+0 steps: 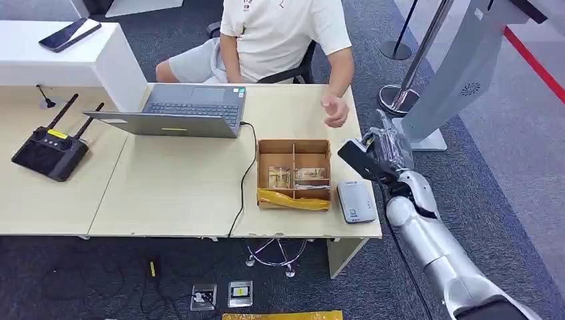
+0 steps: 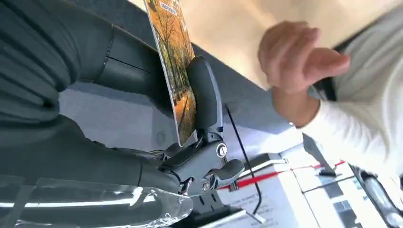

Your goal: Pass the card to the sensor for recognition and then transmit it.

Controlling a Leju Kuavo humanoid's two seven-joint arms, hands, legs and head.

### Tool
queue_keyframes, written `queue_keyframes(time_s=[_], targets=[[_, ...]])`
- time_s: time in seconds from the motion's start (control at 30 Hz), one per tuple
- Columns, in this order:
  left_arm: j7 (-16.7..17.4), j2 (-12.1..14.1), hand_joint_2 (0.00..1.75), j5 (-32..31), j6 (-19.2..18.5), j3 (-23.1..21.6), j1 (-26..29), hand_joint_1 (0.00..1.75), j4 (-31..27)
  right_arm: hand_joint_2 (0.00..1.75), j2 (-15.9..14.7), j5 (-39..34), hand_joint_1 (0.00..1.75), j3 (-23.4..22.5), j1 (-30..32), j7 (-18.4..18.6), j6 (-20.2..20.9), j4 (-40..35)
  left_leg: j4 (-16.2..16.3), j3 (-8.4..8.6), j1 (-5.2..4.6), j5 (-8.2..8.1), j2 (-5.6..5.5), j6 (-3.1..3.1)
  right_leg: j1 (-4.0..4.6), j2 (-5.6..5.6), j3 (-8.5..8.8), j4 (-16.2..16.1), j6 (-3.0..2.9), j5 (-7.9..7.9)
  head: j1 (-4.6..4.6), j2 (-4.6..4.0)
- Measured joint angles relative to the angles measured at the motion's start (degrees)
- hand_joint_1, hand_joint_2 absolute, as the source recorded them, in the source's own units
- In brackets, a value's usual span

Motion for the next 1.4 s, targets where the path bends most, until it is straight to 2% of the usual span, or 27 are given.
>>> queue_keyframes(time_s=[0.4, 0.53, 0.73, 0.83, 0.87, 0.9, 0.93, 0.97, 1.13, 1.4], targets=[[-1.8, 0.0, 0.0, -1.4, 0.0, -1.6, 0.2, 0.0, 0.0, 1.75, -0.7, -2.9, 1.75, -2.2, -16.2, -2.3, 3.7, -2.1, 0.0, -0.05, 0.0, 0.0, 0.0, -0.01, 0.0, 0.0, -0.01, 0.0, 0.0, 0.01, 0.02, 0.0], [-1.8, -0.1, 0.0, -1.9, 0.0, -2.7, 0.0, 0.0, 0.0, 1.75, 0.5, -1.3, 1.75, -2.1, -21.9, -4.1, 3.4, 1.6, 0.0, -0.05, 0.01, 0.01, 0.0, -0.01, 0.01, 0.01, -0.02, 0.0, 0.0, 0.01, -0.02, 0.0], [-1.8, -0.2, 0.0, -2.0, -0.2, -3.4, -0.2, 0.0, 0.0, 1.75, 3.3, 1.5, 1.71, -0.7, -26.1, -4.7, 2.8, 9.3, 0.0, -0.07, 0.02, 0.03, -0.01, -0.05, 0.02, 0.0, -0.03, 0.0, 0.0, 0.01, -0.04, 0.0], [-1.8, -0.1, 0.0, -1.9, -0.5, -4.0, -0.3, 0.0, 0.0, 1.75, 4.3, 1.9, 1.4, 0.1, -27.4, -4.7, 2.8, 13.3, 0.0, -0.06, 0.04, 0.04, -0.03, -0.05, 0.03, -0.05, -0.02, 0.0, 0.0, 0.0, 0.0, 0.0], [-1.8, -0.1, 0.0, -1.9, -0.6, -4.0, -0.3, 0.0, 0.0, 1.75, 4.6, 2.1, 0.56, 0.3, -27.4, -4.7, 2.7, 13.9, 0.0, -0.07, 0.03, 0.04, -0.03, -0.05, 0.03, -0.05, -0.02, 0.0, 0.0, 0.0, 0.02, 0.0], [-1.8, 0.0, 0.0, -1.9, -0.7, -4.2, -0.3, 0.0, 0.0, 1.75, 5.0, 2.2, 0.09, 0.4, -27.5, -4.7, 2.7, 14.6, 0.0, -0.07, 0.04, 0.04, -0.03, -0.05, 0.03, -0.05, -0.02, 0.0, 0.0, 0.0, -0.02, 0.0], [-1.7, 0.1, 0.0, -1.8, -0.7, -4.2, -0.3, 0.0, 0.0, 1.75, 5.2, 2.3, 0.09, 0.5, -27.5, -4.6, 2.8, 15.7, 0.0, -0.07, 0.03, 0.04, -0.02, -0.05, 0.03, -0.04, -0.02, 0.0, 0.0, 0.0, 0.04, 0.0], [-1.6, 0.2, 0.0, -1.7, -0.7, -4.2, -0.3, 0.0, 0.0, 1.75, 5.5, 2.4, 0.0, 0.6, -27.6, -4.6, 2.8, 16.4, 0.0, -0.06, 0.03, 0.04, -0.02, -0.05, 0.03, -0.02, -0.02, 0.0, 0.0, 0.01, -0.02, 0.0], [-1.3, 0.2, 0.0, -1.6, -0.7, -4.2, -0.3, 0.0, 0.0, 1.75, 6.2, 2.6, 0.0, 1.5, -27.5, -3.5, 2.6, 19.6, 0.0, -0.05, 0.03, 0.04, -0.02, -0.06, 0.03, -0.03, -0.03, 0.0, 0.0, 0.01, -0.02, 0.0], [-1.0, 0.3, 0.0, -1.4, -0.7, -4.6, -0.3, 0.0, 0.0, 1.75, 6.3, -0.2, 0.0, 2.0, -27.5, -4.1, 2.4, 21.7, 0.0, -0.03, 0.03, 0.04, -0.01, -0.06, 0.03, 0.01, -0.04, 0.0, 0.0, 0.01, 0.0, 0.0]])
